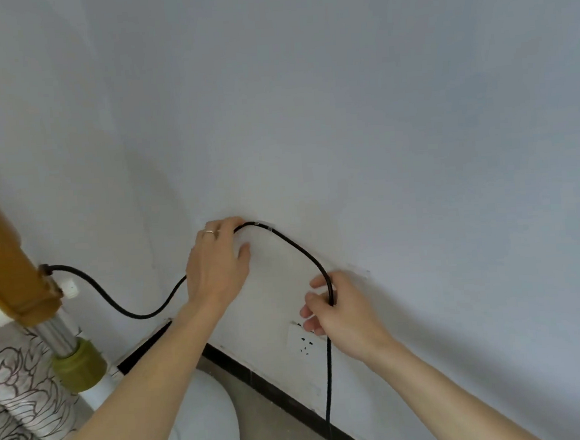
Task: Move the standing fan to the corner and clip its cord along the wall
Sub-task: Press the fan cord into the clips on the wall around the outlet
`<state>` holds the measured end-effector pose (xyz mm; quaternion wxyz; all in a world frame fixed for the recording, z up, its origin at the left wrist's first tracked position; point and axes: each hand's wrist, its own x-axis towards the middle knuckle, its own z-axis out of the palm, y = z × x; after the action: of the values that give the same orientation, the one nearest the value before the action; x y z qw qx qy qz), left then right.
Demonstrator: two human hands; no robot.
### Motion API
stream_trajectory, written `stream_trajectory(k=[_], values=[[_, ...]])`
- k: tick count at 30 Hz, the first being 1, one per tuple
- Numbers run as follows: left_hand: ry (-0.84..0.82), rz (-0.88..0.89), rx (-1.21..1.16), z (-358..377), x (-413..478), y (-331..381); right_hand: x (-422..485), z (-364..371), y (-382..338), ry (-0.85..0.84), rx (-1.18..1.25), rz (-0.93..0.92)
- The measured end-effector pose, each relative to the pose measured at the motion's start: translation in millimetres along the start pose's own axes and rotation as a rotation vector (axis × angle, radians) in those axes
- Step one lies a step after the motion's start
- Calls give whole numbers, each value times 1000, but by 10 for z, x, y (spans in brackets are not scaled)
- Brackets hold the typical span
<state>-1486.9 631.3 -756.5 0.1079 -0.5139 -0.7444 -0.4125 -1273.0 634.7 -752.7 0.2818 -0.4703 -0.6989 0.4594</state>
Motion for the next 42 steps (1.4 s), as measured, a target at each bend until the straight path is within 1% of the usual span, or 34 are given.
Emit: stream_trajectory(k=[2, 3, 5, 8, 10, 15, 19, 22, 25, 27, 29, 34, 36, 39, 42], values=[[16, 240, 27, -16, -139, 171, -94, -46, 106, -55, 0, 7], [4, 377, 65, -24, -200, 273, -162, -90, 163, -77, 6, 19], [-24, 586, 137, -33, -276, 411, -245, -152, 243, -115, 22, 48], [-91, 794, 213, -44, -362, 581, -382, -266, 374, -123, 20, 64], [-110, 862, 251, -61, -372, 642, -457, -319, 425, -118, -5, 51], [-92, 844, 315, -51, -307, 719, -444, -382, 376, -70, -120, 4], [-27, 853, 361, -12, -271, 701, -377, -385, 280, -2, -255, -60], [7, 856, 335, 46, -327, 712, -284, -448, 211, 6, -296, -35], [28, 814, 281, 134, -381, 788, -232, -514, 186, 11, -374, -15], [72, 778, 274, 191, -391, 838, -215, -549, 174, 8, -403, 7], [103, 746, 282, 225, -384, 870, -203, -583, 161, 5, -382, 39], [186, 765, 342, 273, -409, 871, -277, -666, 103, 2, -233, 108], [213, 753, 350, 282, -419, 887, -343, -714, 54, 13, -215, 129], [269, 754, 383, 304, -420, 908, -415, -829, -32, 40, -284, 97], [306, 767, 408, 336, -439, 896, -526, -934, -94, 90, -523, 22]])
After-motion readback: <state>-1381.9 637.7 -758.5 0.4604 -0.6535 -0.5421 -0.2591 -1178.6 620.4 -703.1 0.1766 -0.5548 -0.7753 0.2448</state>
